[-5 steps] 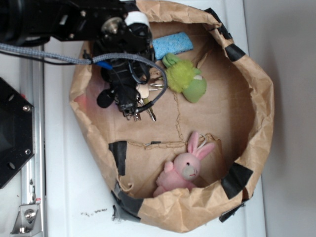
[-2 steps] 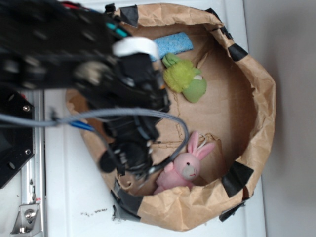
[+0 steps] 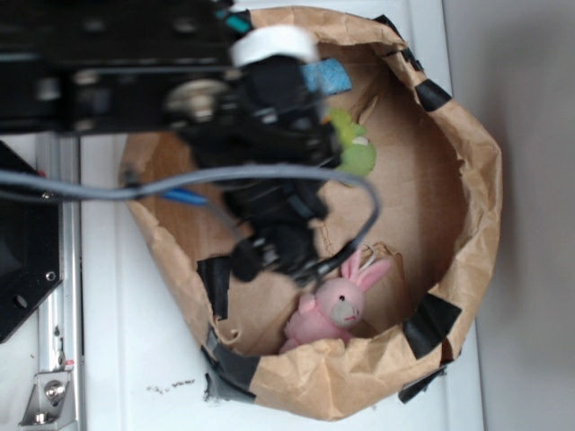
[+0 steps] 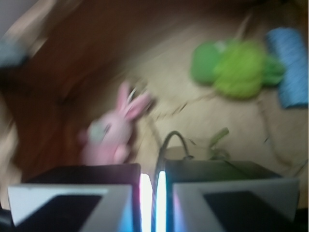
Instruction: Grab the silver keys.
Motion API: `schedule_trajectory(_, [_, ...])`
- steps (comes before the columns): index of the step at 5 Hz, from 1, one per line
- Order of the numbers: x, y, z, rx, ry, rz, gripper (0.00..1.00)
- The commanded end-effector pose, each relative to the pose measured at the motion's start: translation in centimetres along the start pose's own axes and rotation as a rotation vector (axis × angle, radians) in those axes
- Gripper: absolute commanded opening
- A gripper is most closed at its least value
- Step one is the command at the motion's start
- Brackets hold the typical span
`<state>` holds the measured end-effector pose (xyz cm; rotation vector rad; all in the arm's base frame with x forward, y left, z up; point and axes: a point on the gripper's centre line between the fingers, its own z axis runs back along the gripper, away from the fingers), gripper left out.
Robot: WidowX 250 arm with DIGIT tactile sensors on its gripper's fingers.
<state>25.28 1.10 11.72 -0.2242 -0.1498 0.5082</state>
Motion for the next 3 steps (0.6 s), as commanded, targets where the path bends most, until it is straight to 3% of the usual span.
schedule_trajectory(1, [1.18,-0.37,1.86,-0.035,-0.056,-0.029,0.00])
schedule_trajectory(2, [0.72,-0.18,1.50,-0.062,-0.067,-0.038,0.00])
schedule_trajectory(3, [0.77,-0.06,1.16,-0.044,-0.078,-0.044,0.00])
